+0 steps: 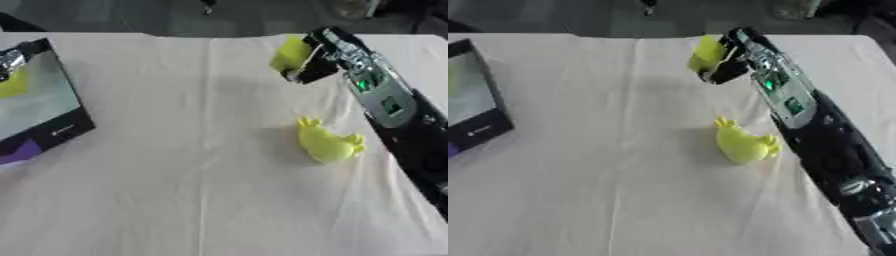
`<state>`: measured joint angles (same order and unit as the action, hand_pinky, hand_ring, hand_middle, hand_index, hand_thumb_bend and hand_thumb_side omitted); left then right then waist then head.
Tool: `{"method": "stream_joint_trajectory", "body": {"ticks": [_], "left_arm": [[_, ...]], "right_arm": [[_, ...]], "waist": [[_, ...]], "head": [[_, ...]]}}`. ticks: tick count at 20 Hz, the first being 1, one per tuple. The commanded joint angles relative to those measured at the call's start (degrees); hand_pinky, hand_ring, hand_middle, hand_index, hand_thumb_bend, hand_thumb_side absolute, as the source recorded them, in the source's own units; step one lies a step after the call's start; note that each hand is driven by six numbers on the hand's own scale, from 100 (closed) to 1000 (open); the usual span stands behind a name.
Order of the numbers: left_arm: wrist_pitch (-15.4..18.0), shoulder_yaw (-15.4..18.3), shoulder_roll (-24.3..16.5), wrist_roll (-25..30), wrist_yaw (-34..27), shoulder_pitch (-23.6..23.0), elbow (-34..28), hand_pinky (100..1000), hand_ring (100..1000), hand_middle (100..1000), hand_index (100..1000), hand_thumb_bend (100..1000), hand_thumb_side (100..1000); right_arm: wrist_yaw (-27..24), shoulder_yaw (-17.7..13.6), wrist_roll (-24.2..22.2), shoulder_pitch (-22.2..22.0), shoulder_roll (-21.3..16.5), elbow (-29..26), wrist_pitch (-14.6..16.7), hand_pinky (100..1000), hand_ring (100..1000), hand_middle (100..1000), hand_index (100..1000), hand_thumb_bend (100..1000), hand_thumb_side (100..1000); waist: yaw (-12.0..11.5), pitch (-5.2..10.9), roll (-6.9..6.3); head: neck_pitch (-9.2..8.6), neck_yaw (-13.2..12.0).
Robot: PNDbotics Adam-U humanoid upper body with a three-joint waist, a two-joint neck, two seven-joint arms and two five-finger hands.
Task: Pick up the objects with one hand, pass them to the other hand, and then place them into the box on the other side of the table.
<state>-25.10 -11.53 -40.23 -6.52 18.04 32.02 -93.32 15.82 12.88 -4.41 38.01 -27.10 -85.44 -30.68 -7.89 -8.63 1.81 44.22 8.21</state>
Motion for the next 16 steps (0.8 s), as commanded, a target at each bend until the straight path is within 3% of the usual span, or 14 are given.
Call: {"method": "stream_joint_trajectory", "body": {"ticks": [1, 7, 8, 9, 16], "left_arm": [[0.4, 0.2, -1.9, 0.5, -0.5, 1.4, -2.6, 856, 743, 579, 743, 589, 515], [1.0, -0.8, -2.2, 2.6, -2.1, 2.9, -7.5, 849, 735, 572, 745, 581, 511], [1.1, -1.0, -2.3, 3.2, -2.5, 3.1, -8.3, 849, 733, 571, 744, 679, 561], [1.1, -1.3, -2.3, 3.8, -3.1, 3.4, -9.2, 848, 732, 571, 745, 578, 513], [1.6, -3.5, -3.0, 8.6, -4.9, 5.6, -15.5, 842, 731, 577, 747, 584, 506]], "right_arm": [[-5.9, 0.3, 4.8, 0.3, -1.1, -2.4, 1.9, 690, 558, 523, 581, 417, 100], [-13.9, 2.5, 11.5, 0.0, 0.5, -2.2, 8.0, 670, 540, 527, 586, 430, 100], [-14.7, 2.9, 12.0, 0.0, 0.8, -2.0, 8.9, 664, 538, 528, 586, 526, 100], [-15.3, 3.2, 12.5, 0.1, 1.1, -1.9, 9.7, 663, 538, 528, 586, 431, 100], [-16.2, 5.3, 13.4, 0.2, 3.2, -0.8, 12.8, 661, 537, 531, 589, 433, 100]], "waist": [[-0.1, 0.94, -1.0], [-0.3, 1.3, -1.17], [-0.4, 1.36, -1.2], [-0.5, 1.42, -1.23], [-0.8, 1.77, -1.49]], "head": [[-0.11, -0.1], [-0.11, 0.1], [-0.11, 0.2], [-0.11, 0.3], [-0.11, 0.4]]}}
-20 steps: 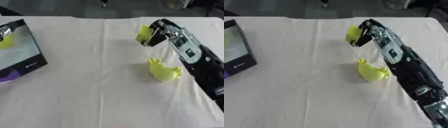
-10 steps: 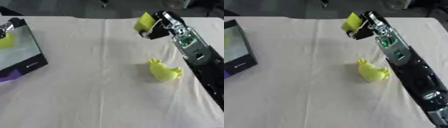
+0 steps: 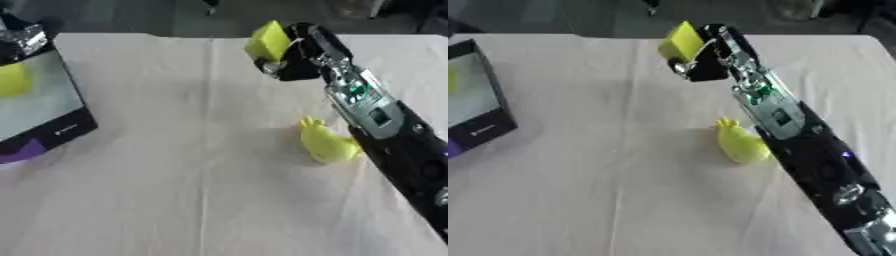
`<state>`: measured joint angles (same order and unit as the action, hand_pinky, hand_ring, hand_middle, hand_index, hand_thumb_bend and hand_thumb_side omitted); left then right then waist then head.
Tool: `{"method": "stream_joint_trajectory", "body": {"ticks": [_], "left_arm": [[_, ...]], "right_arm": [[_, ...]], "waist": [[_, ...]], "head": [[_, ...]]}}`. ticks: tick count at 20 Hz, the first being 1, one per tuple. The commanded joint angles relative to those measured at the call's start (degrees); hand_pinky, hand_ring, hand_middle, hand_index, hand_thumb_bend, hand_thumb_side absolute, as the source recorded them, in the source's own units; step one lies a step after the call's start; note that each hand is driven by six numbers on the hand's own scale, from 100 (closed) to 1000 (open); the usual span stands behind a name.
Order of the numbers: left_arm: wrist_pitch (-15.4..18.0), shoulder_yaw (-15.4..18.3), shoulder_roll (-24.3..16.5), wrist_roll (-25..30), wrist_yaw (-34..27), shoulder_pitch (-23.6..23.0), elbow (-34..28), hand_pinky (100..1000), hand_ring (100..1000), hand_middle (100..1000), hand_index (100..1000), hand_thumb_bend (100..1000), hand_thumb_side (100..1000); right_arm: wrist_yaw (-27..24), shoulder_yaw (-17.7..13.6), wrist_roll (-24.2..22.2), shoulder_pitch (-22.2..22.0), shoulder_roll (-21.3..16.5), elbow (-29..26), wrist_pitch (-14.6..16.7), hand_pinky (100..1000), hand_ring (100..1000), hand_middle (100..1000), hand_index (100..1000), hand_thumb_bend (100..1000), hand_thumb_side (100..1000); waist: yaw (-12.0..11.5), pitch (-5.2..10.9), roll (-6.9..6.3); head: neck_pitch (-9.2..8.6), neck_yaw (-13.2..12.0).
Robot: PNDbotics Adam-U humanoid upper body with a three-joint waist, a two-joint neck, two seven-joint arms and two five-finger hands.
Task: Pick up the objects with one hand, pass them to the other hand, and then place them into the box on the other side of the table.
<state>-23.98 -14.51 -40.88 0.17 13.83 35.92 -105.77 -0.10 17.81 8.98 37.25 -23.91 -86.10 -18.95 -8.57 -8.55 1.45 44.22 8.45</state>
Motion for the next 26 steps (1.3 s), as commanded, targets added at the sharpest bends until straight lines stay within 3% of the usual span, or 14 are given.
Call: {"method": "stream_joint_trajectory", "body": {"ticks": [1, 5, 13, 26], "left_arm": [[0.6, -1.0, -2.5, 3.1, -1.0, 2.2, -4.2, 842, 730, 577, 747, 584, 508], [0.7, -2.8, -2.7, 7.4, -3.1, 4.2, -8.2, 839, 732, 584, 750, 588, 512], [4.2, -7.3, -0.4, 14.5, -3.6, 10.9, -8.8, 835, 737, 600, 757, 590, 504], [2.1, -13.5, 4.1, 24.7, -2.9, 16.9, -8.8, 833, 745, 625, 768, 544, 528]], "right_arm": [[-0.1, 0.6, -0.1, 1.1, 0.3, 0.1, 1.5, 662, 537, 531, 590, 433, 100], [1.1, 1.7, -0.8, 1.7, 1.3, 1.0, 3.1, 664, 537, 533, 592, 433, 100], [1.3, 2.9, 0.0, 2.2, 3.2, 2.3, 6.5, 672, 539, 534, 592, 436, 100], [-4.1, 5.2, 1.9, 2.3, 4.6, 3.4, 16.2, 685, 546, 535, 592, 438, 100]], "waist": [[-0.2, 1.75, -1.19], [-0.4, 1.83, -1.46], [-0.8, 2.16, -1.92], [-1.1, 2.75, -2.57]], "head": [[-0.11, 0.2], [-0.11, 0.2], [-0.11, 0.2], [-0.11, -0.6]]}}
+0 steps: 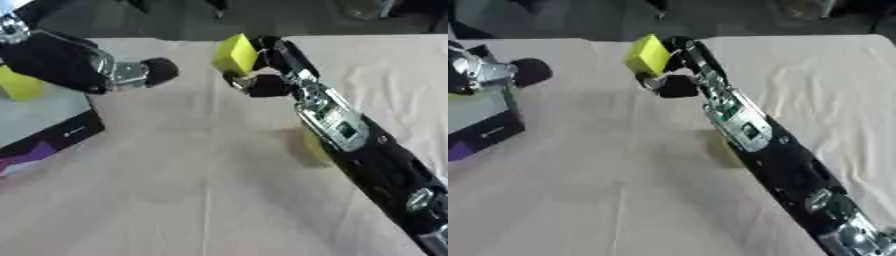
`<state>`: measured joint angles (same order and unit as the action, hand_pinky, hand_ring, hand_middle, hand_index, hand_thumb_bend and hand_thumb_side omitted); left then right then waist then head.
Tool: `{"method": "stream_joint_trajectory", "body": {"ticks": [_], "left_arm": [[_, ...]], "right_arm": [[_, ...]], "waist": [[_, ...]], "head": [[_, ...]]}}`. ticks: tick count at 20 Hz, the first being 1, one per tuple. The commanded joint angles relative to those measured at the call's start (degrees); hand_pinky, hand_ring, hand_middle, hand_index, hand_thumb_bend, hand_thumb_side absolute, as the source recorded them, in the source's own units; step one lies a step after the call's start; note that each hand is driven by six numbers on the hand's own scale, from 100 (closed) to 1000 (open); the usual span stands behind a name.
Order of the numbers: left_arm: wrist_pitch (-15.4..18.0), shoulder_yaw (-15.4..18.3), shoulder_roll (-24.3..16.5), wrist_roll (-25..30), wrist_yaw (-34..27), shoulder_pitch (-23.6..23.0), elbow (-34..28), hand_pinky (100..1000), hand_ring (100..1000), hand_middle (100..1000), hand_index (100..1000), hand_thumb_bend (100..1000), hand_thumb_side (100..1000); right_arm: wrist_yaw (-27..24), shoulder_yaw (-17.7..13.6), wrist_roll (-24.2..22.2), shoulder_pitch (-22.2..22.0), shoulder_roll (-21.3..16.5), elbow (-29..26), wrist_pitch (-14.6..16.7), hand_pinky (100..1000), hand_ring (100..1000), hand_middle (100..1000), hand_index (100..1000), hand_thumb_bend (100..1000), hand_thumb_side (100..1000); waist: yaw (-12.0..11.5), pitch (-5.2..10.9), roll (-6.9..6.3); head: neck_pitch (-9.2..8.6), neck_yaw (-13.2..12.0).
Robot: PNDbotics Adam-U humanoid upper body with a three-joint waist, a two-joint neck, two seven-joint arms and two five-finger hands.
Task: Pick up the objects with one hand, pass them to the other hand, and then place them into the box on the other side of the table.
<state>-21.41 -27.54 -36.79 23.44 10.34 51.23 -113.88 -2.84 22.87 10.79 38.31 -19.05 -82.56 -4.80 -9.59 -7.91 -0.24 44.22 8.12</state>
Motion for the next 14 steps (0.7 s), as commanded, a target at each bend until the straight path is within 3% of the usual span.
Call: {"method": "stream_joint_trajectory", "body": {"ticks": [1, 9, 14], "left_arm": [[-0.9, -0.9, 0.2, 2.0, 0.8, 1.8, -0.7, 833, 745, 625, 768, 540, 527], [-2.7, -3.2, 2.0, 5.5, 4.4, 3.2, -0.6, 831, 759, 660, 782, 506, 468], [-0.6, -4.0, 3.3, 7.2, 10.2, 3.7, 0.8, 836, 784, 713, 808, 562, 367]], "right_arm": [[-1.9, 0.4, 0.0, 1.3, -0.2, -0.1, 2.9, 686, 546, 535, 593, 438, 100], [-3.7, 2.4, -2.1, 1.5, 0.2, -0.2, 6.7, 690, 550, 536, 593, 435, 100], [-3.2, 3.0, -3.6, 1.7, 0.3, -1.3, 7.8, 694, 550, 536, 593, 432, 100]], "waist": [[-0.1, 2.15, -0.89], [0.0, 2.26, -1.11], [0.1, 2.29, -1.07]], "head": [[-0.11, -0.4], [-0.11, -0.9], [-0.11, -1.1]]}}
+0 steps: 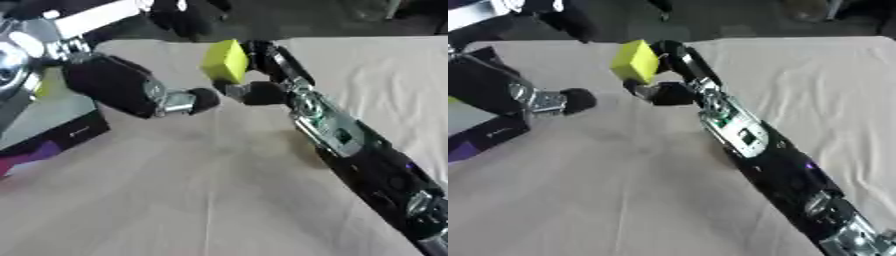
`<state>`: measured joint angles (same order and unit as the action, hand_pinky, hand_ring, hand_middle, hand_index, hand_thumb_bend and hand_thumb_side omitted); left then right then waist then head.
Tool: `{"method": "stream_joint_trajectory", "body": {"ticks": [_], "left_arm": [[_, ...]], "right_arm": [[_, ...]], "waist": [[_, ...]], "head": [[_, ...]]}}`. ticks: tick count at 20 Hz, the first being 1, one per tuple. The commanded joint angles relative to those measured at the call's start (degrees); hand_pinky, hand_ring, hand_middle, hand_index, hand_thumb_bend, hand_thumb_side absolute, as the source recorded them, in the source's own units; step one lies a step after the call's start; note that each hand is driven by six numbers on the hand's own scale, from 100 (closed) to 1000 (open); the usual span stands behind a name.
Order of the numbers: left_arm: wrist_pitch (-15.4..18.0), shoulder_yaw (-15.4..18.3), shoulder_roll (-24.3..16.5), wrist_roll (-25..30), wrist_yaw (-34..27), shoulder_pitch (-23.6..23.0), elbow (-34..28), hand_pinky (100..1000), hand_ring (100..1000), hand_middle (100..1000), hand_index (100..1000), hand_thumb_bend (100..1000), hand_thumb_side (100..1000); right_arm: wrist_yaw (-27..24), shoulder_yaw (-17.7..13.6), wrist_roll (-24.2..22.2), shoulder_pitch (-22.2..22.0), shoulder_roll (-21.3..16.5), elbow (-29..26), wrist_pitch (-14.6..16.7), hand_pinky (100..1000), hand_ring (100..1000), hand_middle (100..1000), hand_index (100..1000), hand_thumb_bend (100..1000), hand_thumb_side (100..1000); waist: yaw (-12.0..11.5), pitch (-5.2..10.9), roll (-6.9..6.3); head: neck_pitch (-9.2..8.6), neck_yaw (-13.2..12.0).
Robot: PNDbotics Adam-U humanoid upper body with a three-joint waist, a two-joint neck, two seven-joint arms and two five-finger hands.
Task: Pick up the objects with one hand, pass them to the other hand, and then place them into the box on the other side of the table.
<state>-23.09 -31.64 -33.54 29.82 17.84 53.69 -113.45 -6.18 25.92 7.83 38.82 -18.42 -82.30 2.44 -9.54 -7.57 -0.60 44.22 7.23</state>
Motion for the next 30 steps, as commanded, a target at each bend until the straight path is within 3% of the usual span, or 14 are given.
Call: {"method": "stream_joint_trajectory", "body": {"ticks": [1, 10, 23, 30], "left_arm": [[1.7, 0.0, 0.2, 1.3, 4.0, 1.2, 0.8, 837, 788, 720, 813, 578, 355], [5.5, -0.8, 1.8, 4.6, 11.0, 0.9, 4.2, 846, 804, 747, 835, 632, 322], [3.8, -0.7, 3.9, -0.1, 18.8, 0.4, 6.9, 837, 802, 744, 850, 598, 270], [3.2, -1.1, 4.6, -1.2, 18.0, 0.2, 5.9, 832, 790, 722, 816, 541, 243]], "right_arm": [[0.3, 0.1, -0.9, 1.2, -0.4, -1.8, 0.8, 695, 550, 535, 593, 432, 100], [1.9, 0.8, -2.4, 1.1, -0.7, -3.7, 2.0, 702, 551, 535, 593, 428, 100], [2.8, 2.2, -3.9, -0.4, -3.1, -7.6, 3.0, 708, 552, 535, 593, 424, 100], [4.4, 2.5, -4.9, -0.5, -3.3, -8.2, 4.1, 712, 552, 535, 593, 420, 100]], "waist": [[0.0, 1.94, -0.69], [0.1, 1.87, -0.57], [0.1, 1.73, -0.4], [0.2, 1.56, -0.34]], "head": [[-0.11, -0.2], [-0.11, -0.6], [-0.11, -1.3], [-0.11, -1.7]]}}
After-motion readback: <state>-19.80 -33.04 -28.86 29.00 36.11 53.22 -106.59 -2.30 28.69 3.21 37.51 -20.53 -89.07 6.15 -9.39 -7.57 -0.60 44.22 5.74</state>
